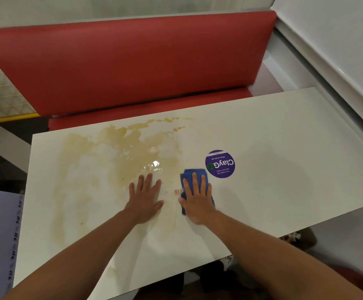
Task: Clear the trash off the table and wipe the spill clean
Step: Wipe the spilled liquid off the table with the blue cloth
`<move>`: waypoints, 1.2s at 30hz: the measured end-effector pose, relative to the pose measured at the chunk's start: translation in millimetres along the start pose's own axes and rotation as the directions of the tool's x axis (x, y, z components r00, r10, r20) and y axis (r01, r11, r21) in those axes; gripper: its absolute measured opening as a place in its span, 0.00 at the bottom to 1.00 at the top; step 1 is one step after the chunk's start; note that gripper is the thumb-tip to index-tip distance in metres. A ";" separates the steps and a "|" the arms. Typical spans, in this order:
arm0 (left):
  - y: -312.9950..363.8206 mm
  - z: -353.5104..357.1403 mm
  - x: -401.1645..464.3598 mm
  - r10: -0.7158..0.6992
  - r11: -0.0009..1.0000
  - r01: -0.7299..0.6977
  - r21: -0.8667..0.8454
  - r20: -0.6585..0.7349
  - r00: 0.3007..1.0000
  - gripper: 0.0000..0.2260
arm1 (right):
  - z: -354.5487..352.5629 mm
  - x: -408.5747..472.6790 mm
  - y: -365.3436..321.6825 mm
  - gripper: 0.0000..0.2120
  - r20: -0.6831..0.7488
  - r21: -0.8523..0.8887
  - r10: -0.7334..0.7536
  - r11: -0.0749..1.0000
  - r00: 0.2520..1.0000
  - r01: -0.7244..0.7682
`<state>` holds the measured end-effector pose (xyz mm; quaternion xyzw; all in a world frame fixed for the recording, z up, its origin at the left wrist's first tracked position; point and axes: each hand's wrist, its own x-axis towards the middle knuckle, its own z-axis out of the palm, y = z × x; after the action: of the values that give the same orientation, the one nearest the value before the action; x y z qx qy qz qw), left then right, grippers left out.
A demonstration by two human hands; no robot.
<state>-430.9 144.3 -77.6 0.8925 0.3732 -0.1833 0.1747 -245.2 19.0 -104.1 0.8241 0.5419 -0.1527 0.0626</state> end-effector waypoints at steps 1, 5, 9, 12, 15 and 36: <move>-0.8 0.7 0.3 -0.001 1.000 0.001 -0.004 0.001 1.000 0.33 | 4.6 -16.3 -3.6 0.34 -0.017 0.010 -0.049 0.999 0.999 0.050; -1.8 1.0 1.6 0.008 0.999 -0.008 -0.033 0.009 1.000 0.33 | 27.5 -89.2 -15.7 0.32 0.039 0.000 -0.208 0.978 0.977 0.209; -1.7 -1.7 2.5 0.014 0.999 -0.014 -0.039 0.003 1.000 0.33 | 27.8 -92.2 -13.9 0.31 0.066 0.006 -0.170 0.985 0.983 0.170; -1.7 0.6 3.6 0.008 0.998 -0.008 -0.056 -0.006 1.000 0.33 | 14.2 -67.5 -10.8 0.31 0.121 0.073 -0.189 0.981 0.974 0.181; -1.5 0.7 1.6 -0.005 0.999 0.005 -0.037 0.001 1.000 0.34 | -1.6 -16.7 -7.7 0.32 0.136 0.117 -0.067 0.992 0.989 0.051; 0.3 0.4 3.1 -0.015 0.996 0.016 -0.093 0.017 1.000 0.33 | 18.6 -48.5 -1.5 0.30 0.123 0.040 -0.162 0.987 0.979 0.159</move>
<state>-428.8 145.7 -79.4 0.8790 0.3867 -0.1743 0.2178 -267.8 -27.8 -106.1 0.7673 0.5992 -0.2169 0.0716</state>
